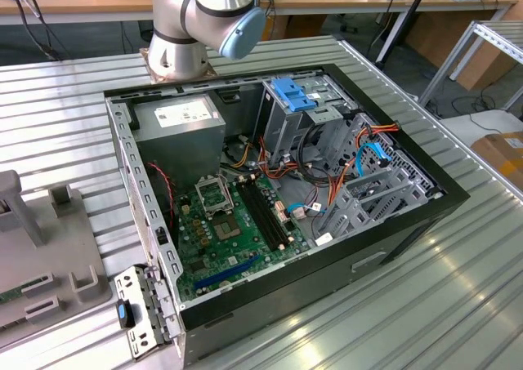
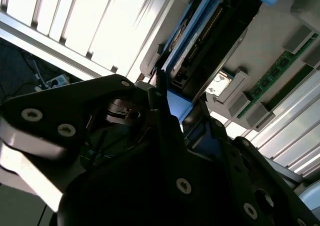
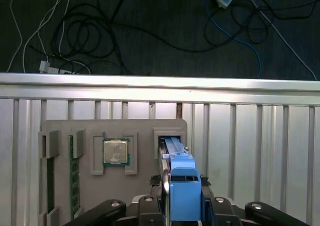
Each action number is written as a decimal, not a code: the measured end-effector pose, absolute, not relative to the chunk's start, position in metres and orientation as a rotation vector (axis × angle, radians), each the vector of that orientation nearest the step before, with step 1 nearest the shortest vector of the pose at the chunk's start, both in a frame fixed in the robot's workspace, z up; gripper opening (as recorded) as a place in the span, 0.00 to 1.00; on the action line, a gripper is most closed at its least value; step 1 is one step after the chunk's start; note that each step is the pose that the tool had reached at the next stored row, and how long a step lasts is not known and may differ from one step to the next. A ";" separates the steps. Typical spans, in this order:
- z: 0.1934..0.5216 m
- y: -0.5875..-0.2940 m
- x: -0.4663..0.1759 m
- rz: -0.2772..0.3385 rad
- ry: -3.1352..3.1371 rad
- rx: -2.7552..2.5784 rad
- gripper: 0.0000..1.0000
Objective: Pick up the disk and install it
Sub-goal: 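Pick up the disk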
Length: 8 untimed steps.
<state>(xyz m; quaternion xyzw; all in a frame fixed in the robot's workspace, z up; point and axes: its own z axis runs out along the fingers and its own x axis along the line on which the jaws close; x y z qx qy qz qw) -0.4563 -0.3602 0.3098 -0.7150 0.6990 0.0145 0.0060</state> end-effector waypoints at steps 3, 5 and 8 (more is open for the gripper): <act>0.310 -0.360 -0.456 0.045 2.187 -2.238 0.36; 0.310 -0.360 -0.456 0.045 2.187 -2.237 0.36; 0.310 -0.360 -0.456 0.052 2.184 -2.234 0.36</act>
